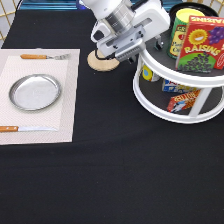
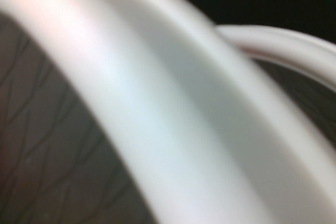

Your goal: Pick up the bowl from the lazy Susan and put bowl on the plate

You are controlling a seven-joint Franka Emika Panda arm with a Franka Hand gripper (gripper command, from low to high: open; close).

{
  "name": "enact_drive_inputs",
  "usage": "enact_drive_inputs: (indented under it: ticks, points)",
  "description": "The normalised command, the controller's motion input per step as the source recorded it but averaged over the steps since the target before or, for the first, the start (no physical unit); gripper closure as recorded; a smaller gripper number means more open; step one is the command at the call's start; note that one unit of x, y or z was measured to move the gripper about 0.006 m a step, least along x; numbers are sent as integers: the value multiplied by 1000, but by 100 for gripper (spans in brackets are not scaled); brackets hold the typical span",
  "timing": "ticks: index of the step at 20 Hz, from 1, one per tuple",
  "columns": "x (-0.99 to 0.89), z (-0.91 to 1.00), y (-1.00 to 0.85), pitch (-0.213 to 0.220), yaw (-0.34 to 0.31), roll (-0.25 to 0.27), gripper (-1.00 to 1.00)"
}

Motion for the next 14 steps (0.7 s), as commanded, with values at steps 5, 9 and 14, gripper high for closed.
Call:
enact_drive_inputs:
  ticks: [5,9,14]
  points:
    - [-126,369,-182,0,40,51,-100]
    - [-456,335,-10,0,37,-51,-100]
    - [-754,53,226,-33,84,-209,-100]
